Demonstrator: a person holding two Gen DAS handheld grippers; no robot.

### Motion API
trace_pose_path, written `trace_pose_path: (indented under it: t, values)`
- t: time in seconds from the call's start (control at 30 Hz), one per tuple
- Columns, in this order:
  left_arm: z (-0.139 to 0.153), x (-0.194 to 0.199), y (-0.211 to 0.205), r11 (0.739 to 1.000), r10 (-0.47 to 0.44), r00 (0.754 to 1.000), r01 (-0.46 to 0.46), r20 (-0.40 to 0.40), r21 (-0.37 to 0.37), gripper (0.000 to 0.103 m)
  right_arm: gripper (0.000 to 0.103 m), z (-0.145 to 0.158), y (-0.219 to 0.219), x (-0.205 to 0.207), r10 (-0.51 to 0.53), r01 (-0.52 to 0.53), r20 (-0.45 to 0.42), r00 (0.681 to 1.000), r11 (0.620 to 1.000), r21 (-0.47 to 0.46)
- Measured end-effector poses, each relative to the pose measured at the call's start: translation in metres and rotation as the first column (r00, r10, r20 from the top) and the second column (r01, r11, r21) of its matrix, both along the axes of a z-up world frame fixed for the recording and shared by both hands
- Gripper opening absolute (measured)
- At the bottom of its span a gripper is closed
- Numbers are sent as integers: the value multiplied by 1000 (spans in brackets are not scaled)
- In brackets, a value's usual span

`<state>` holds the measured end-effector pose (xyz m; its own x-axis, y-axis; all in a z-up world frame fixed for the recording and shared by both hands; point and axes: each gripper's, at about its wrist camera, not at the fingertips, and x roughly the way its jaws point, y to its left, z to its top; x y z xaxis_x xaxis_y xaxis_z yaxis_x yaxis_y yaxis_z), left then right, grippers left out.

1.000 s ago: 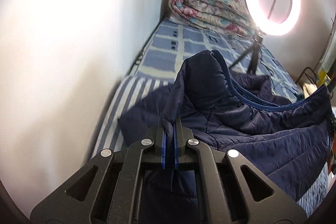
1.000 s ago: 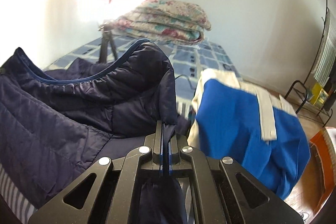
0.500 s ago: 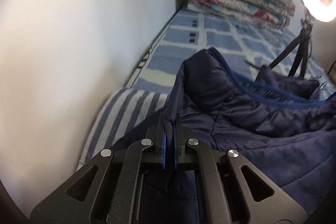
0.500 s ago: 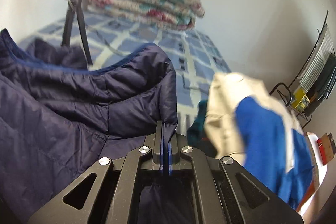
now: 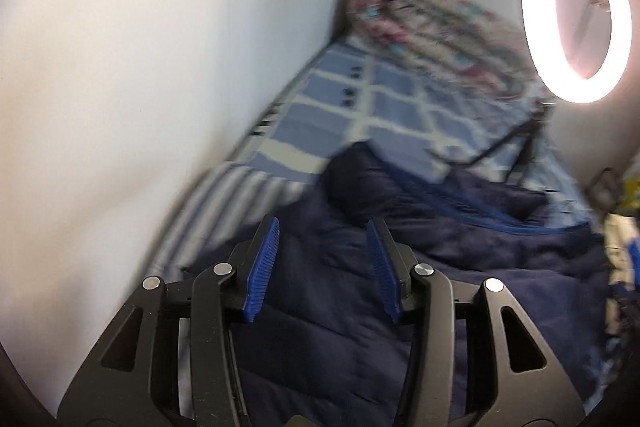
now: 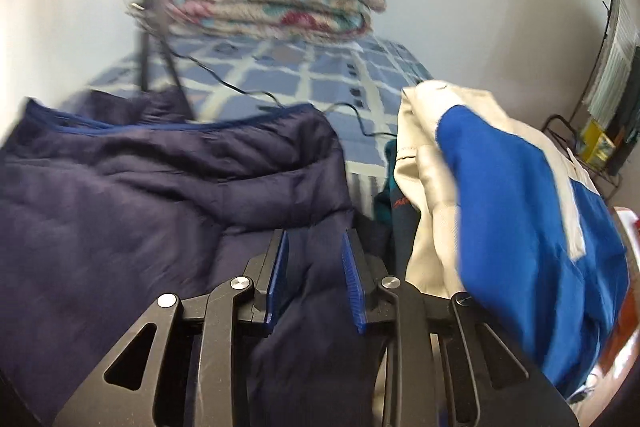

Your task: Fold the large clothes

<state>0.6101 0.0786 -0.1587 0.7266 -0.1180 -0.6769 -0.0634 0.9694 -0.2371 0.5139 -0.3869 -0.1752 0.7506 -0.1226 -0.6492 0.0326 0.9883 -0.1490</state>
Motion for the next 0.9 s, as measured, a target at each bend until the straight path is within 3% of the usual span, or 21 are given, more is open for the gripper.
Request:
trace_pose_path:
  t: [0.13, 0.27, 0.33, 0.43, 0.53, 0.63, 0.73, 0.8, 0.87, 0.9]
  values:
    - [11, -18, -66, 981, -193, 981, 193, -32, -11, 47, 26, 2, 18, -60, 158, -158, 12, 987, 978, 135]
    - [4, -20, -141, 951, -309, 950, 310, -51, 10, 47, 26, -15, 47, -92, 256, -248, -25, 966, 953, 175]
    - [-5, -16, -165, 946, -324, 943, 325, -70, 5, 47, 26, -25, 58, -102, 281, -270, -44, 959, 947, 175]
    - [-25, -5, -195, 941, -325, 940, 332, -102, 65, 47, 26, -45, 68, -105, 300, -284, -94, 949, 947, 153]
    - [-57, 7, -208, 938, -313, 937, 331, -157, 100, 47, 26, -58, 68, -107, 308, -294, -116, 944, 947, 129]
    - [-85, 15, -211, 936, -306, 931, 333, -200, 115, 47, 26, -61, 64, -109, 310, -291, -109, 944, 943, 164]
    - [-80, 12, -205, 943, -289, 937, 314, -196, 112, 47, 26, -52, 55, -118, 300, -278, -90, 950, 940, 196]
    - [-66, 5, -195, 948, -282, 945, 301, -165, 104, 47, 27, -45, 38, -133, 270, -242, -69, 961, 932, 270]
    - [-45, -14, -179, 952, -289, 950, 298, -117, 67, 47, 44, -44, 20, -145, 233, -193, -69, 970, 912, 363]
    - [-36, -27, -170, 951, -303, 947, 308, -103, 36, 47, 59, -45, 8, -156, 205, -159, -66, 977, 892, 423]
